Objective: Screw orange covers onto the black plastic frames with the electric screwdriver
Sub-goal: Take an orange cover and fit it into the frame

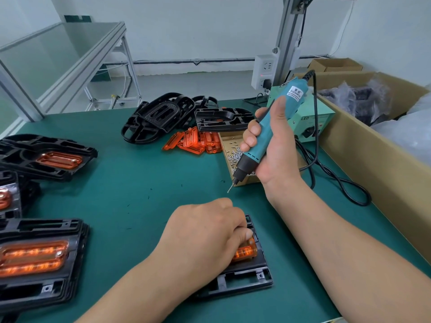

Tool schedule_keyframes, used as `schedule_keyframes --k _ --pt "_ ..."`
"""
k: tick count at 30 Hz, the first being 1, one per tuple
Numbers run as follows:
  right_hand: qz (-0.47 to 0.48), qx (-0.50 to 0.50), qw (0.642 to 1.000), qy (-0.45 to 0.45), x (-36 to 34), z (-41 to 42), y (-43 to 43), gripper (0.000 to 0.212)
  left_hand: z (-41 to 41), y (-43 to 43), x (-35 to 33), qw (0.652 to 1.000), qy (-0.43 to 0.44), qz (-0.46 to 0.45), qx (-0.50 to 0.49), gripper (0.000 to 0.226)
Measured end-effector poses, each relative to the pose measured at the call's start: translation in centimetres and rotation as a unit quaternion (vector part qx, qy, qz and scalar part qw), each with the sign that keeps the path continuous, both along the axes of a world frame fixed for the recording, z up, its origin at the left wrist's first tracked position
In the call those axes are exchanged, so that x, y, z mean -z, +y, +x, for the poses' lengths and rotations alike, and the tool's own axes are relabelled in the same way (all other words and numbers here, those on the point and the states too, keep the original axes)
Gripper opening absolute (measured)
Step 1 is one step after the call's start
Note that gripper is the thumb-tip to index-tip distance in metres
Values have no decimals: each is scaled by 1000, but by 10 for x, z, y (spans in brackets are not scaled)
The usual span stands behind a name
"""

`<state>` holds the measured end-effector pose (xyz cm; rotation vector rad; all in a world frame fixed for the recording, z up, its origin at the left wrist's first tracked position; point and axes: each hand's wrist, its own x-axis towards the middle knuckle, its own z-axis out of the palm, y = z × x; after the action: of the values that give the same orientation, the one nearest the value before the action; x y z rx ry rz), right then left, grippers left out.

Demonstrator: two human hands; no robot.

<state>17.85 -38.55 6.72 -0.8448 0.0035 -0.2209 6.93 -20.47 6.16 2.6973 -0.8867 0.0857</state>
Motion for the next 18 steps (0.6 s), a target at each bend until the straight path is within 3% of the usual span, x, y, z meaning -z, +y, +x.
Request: schedule_keyframes --k 5,10,15,18 --pt "-5 -6 1000 -1 0 -1 1 44 -1 -2 0 1000 1 -13 -5 32" --pt "0 1 1000 -1 -2 -2 1 44 6 12 -13 993 61 -86 -48 29" --pt "8 1 1000 0 -2 -1 1 45 17 37 -24 987 140 -34 -64 57" --pt "10 -1 1000 -1 -2 0 0 45 16 35 -24 988 141 22 -53 76"
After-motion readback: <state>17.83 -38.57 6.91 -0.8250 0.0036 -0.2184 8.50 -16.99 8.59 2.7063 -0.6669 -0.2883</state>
